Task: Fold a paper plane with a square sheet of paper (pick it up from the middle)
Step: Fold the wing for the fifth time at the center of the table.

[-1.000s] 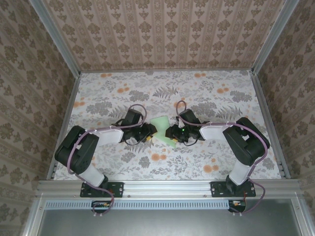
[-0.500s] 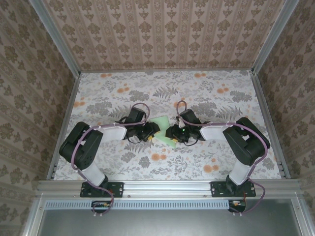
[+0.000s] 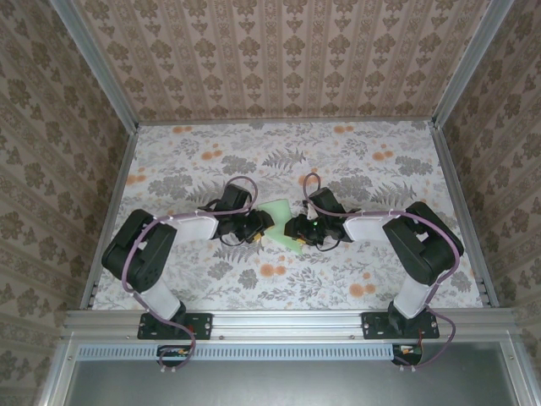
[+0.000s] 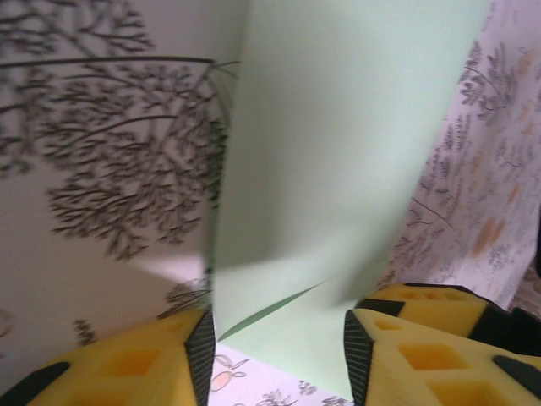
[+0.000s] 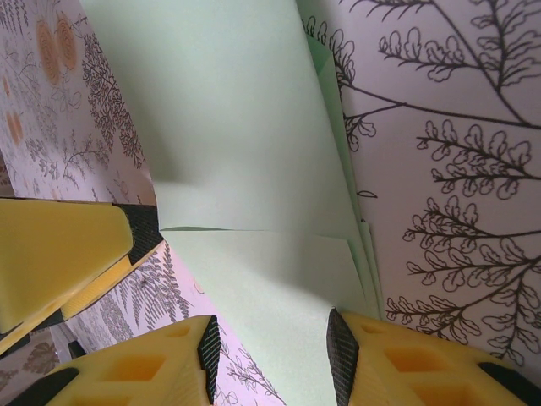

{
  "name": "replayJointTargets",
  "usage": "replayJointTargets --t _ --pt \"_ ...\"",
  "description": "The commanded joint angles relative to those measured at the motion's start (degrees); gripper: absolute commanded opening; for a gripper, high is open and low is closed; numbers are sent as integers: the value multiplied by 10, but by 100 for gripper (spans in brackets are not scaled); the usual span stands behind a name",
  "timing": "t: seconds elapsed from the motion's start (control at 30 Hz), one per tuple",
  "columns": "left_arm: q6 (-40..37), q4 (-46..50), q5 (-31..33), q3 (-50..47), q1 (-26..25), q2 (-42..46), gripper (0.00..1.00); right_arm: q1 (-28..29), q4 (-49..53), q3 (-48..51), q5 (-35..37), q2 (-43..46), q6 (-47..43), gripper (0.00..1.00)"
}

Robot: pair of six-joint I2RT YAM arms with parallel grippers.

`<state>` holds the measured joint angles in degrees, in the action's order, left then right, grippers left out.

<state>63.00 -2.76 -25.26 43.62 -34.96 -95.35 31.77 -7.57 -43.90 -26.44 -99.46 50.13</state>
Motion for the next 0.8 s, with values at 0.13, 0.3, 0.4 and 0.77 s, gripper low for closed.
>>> replayJointTargets --t 0.13,0.3,0.4,0.77 --pt "38 -118 -62 -9 -2 -30 36 -6 49 23 28 -18 -15 43" --pt "36 -119 -61 -15 -2 -27 31 -6 41 20 24 -7 -58 45" --pt "36 -118 -60 -19 -2 -27 25 -6 41 15 26 11 -108 48" --pt "33 -93 -57 -11 -3 -10 3 52 98 11 221 104 -286 61"
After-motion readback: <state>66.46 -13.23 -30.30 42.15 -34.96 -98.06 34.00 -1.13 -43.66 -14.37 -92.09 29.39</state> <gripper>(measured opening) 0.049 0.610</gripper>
